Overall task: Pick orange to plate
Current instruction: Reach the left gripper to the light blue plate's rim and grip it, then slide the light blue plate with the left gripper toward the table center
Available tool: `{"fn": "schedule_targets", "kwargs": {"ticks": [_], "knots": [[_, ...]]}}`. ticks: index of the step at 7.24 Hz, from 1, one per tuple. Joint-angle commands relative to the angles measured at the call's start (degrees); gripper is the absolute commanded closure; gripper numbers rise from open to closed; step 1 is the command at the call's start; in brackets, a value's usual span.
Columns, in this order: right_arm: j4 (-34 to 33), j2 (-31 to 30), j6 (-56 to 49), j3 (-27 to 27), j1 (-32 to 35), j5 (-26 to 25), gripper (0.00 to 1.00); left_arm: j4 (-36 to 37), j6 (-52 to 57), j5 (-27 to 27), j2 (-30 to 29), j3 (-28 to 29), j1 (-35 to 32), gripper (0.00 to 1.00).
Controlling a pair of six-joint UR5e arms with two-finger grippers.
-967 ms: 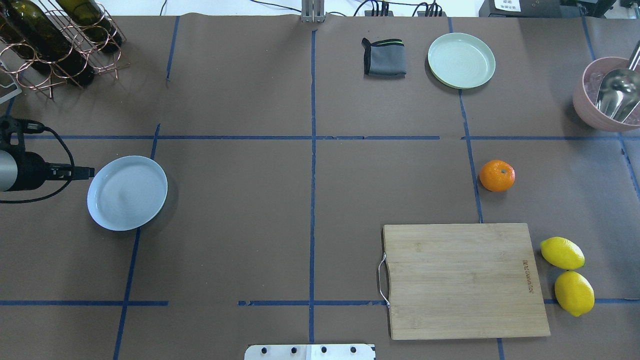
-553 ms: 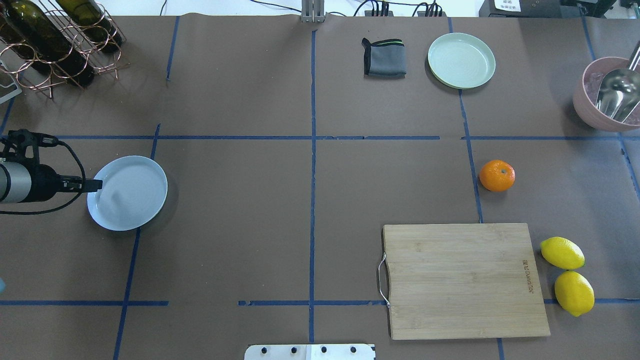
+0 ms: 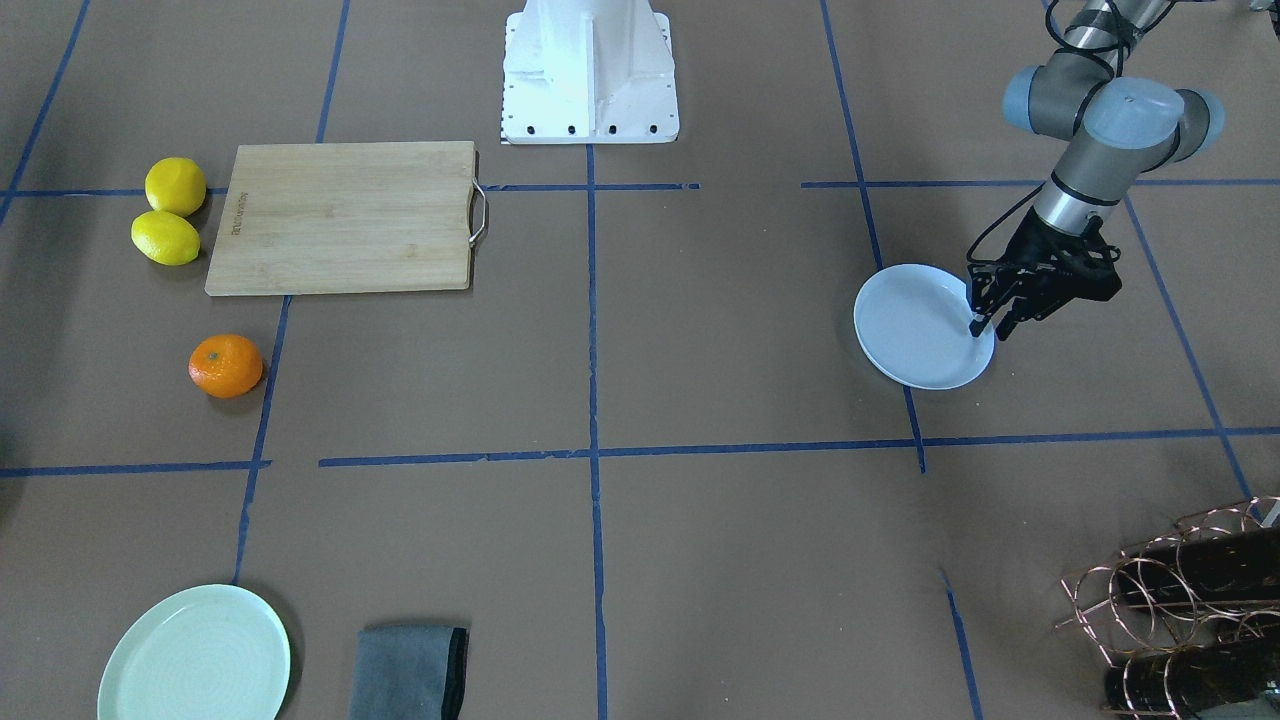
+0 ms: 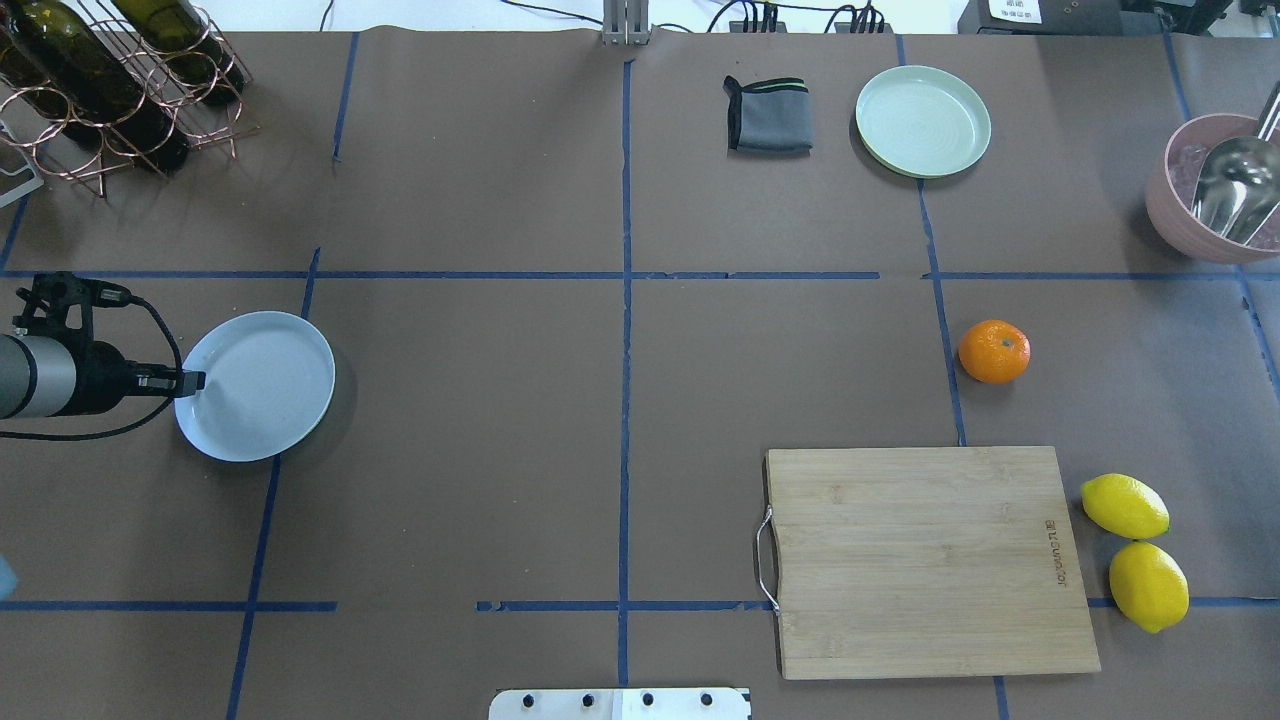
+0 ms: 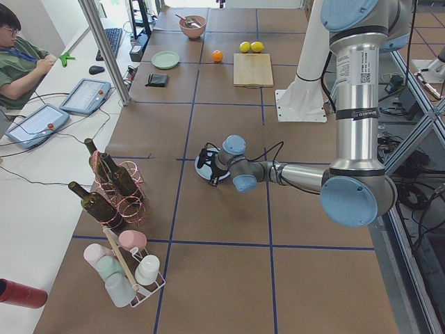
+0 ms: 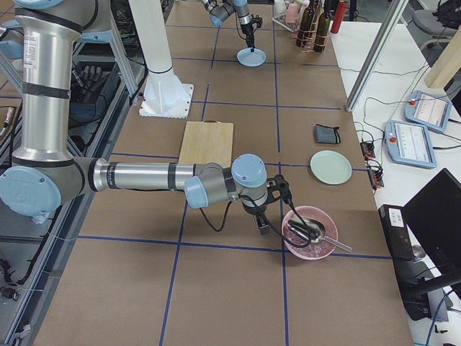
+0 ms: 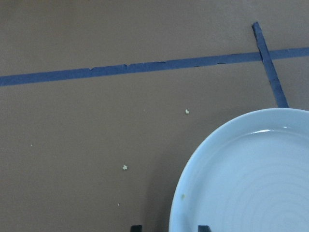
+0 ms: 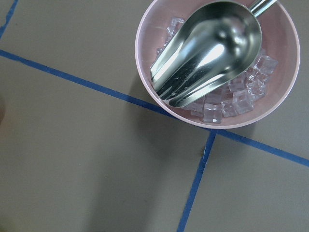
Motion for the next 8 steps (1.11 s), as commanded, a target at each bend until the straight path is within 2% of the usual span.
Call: {"fn": "schedule_targets", "kwargs": {"ticks": [1,3,4,5,7,8], "knots": [[-0.01,0.00,0.00,-0.02,0.00,-0.01,0.00,0.00,0.46,-0.24,-0.02,-0.92,0.01,1.00],[-0.01,-0.26,-0.09,-0.02,0.09,0.08,0.00,0.61,0.72,-1.55,-1.15,-3.64,0.01,1.00],[0.08,-0.44,-0.17,0.07,0.09,0.08,0.00,0.70,0.64,-5.74,-2.46,-4.96,0.01,1.00],[-0.01,-0.44,-0.17,0.07,0.00,0.08,0.00,1.92,0.46,-7.00,-5.17,-5.23,-0.17,1.00],[0.08,-0.44,-0.09,0.16,0.09,0.08,0.00,13.92,-2.33,-6.83,-19.54,-4.28,-0.08,1.00],[0.08,-0.44,-0.09,0.16,0.00,0.08,0.00,17.46,-10.36,-6.66,-27.53,-2.01,2.44,1.00]]}}
